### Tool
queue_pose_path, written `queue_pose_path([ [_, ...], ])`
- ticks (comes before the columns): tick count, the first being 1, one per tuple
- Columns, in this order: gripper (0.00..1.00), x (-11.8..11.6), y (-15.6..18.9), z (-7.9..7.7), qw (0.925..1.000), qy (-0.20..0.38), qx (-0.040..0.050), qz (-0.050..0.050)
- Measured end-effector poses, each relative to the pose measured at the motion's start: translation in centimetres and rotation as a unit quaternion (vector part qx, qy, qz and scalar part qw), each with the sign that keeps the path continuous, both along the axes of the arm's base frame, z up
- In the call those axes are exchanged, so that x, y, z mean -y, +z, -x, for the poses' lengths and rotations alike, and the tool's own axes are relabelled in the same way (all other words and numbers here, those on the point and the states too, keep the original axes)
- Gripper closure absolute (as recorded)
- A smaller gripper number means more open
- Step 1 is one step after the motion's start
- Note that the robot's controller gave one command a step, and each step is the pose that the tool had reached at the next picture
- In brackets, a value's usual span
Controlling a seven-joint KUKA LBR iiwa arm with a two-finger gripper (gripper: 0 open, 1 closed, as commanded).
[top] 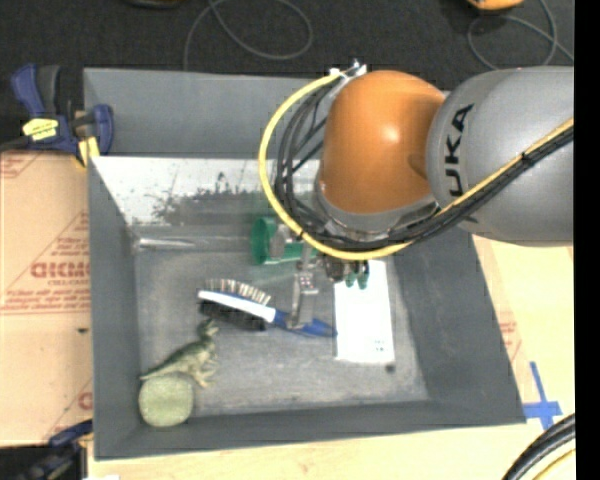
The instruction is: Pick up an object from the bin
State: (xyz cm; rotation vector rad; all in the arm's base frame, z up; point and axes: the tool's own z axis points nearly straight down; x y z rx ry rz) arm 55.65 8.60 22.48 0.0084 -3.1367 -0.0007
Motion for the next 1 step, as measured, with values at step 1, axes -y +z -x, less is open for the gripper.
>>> queue_pose_path([
  [1, 0.00, 0.05, 0.48, -0.12, 1.0000, -0.001, 0.0041, 0.000],
])
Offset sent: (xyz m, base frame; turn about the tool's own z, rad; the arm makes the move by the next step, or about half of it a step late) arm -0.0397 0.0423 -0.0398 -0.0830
